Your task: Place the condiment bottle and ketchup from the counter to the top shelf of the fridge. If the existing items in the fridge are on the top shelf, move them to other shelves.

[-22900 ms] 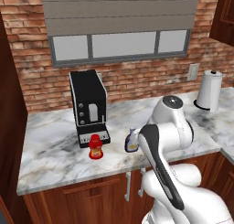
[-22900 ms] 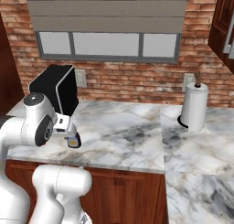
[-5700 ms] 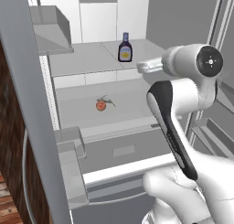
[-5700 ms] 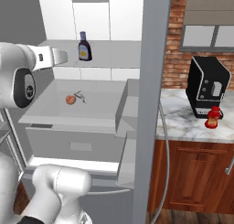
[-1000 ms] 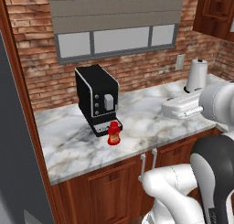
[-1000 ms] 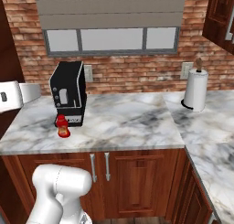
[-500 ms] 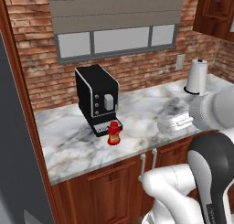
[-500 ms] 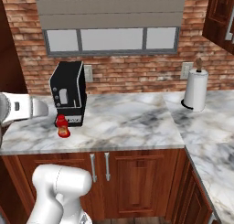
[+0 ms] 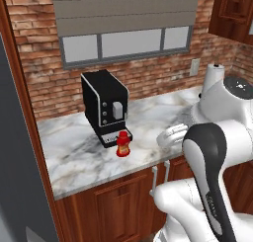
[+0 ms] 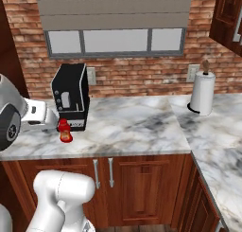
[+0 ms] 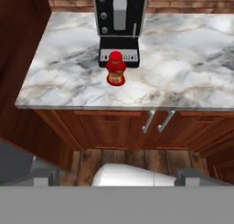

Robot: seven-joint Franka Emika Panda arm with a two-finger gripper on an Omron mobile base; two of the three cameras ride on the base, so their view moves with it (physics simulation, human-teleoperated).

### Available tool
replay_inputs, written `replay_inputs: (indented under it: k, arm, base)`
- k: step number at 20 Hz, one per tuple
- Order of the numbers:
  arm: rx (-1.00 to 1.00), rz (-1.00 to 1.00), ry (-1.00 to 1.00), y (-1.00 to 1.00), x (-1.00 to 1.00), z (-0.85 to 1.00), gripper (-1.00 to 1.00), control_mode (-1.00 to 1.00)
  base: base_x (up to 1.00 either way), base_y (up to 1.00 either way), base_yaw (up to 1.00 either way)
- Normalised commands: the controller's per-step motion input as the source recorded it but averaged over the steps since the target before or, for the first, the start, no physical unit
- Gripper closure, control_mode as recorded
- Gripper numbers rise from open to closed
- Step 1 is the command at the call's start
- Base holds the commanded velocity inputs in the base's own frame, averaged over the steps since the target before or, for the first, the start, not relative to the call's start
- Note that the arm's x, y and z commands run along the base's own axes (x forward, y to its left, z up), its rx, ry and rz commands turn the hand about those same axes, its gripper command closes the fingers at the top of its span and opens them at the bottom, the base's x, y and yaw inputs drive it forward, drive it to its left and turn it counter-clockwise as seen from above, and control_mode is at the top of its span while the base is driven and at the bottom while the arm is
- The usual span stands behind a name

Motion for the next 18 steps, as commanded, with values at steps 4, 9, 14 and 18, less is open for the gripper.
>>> replay_inputs:
  k: [4,9,14,18]
  arm:
    - [0.07,0.0,0.05,0.26,0.33,-0.48,-1.0,-1.0]
    - [0.01,0.0,-0.01,0.28,0.51,-0.38,-1.0,-1.0]
    - [0.0,-0.01,-0.02,0.25,0.51,-0.19,-1.0,-1.0]
    - [0.0,-0.01,0.0,0.09,0.47,-0.17,-1.0,-1.0]
  base:
    - [0.0,0.0,0.0]
    - [0.0,0.0,0.0]
    - [0.0,0.0,0.0]
    - [0.0,0.0,0.0]
